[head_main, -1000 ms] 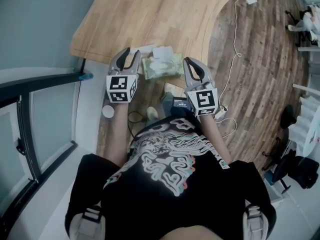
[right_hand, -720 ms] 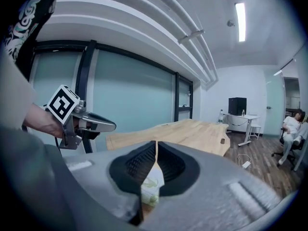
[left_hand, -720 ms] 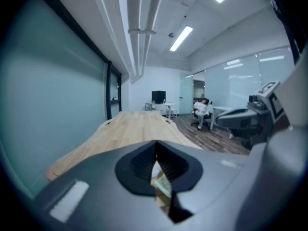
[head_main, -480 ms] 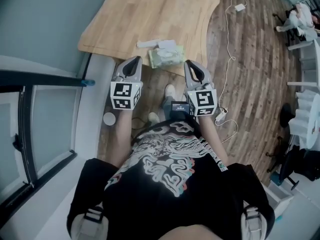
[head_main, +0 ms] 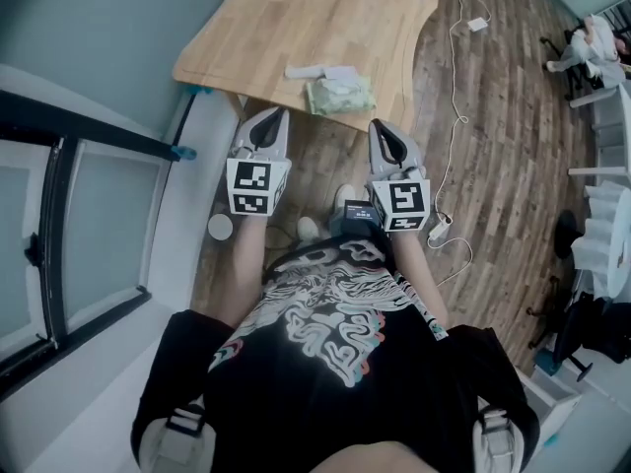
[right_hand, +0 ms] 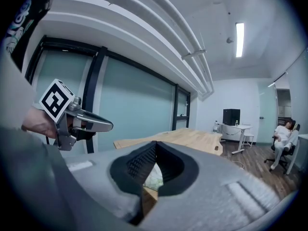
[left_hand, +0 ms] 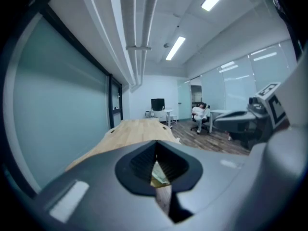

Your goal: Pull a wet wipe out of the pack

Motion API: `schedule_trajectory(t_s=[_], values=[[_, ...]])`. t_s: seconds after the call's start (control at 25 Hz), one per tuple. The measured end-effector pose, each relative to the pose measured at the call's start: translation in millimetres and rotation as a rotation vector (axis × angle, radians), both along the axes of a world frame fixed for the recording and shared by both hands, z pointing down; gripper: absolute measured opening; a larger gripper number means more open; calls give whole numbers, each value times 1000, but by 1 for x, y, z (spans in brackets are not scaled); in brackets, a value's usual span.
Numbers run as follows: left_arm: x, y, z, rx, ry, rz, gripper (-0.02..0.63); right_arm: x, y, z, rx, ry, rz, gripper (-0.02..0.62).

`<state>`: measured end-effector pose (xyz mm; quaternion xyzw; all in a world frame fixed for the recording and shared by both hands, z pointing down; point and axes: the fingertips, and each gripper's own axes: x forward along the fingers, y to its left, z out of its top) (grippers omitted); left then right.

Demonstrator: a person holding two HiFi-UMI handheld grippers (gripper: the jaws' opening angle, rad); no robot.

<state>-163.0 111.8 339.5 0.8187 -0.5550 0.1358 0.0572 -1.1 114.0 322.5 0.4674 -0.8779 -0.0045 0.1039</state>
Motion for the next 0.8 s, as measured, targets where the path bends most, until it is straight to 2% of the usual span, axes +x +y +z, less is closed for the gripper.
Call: schedule_trajectory(t_s=[0.2, 0.52, 0.8], values=[[6, -8, -20, 31, 32, -25, -11, 9, -6, -13, 18, -20, 1, 0], [26, -28, -17, 15, -46, -28, -11, 17, -24, -15, 26, -28, -24, -2], [38, -59, -18, 15, -31, -44, -9, 32, -57, -13, 22, -37, -34, -1]])
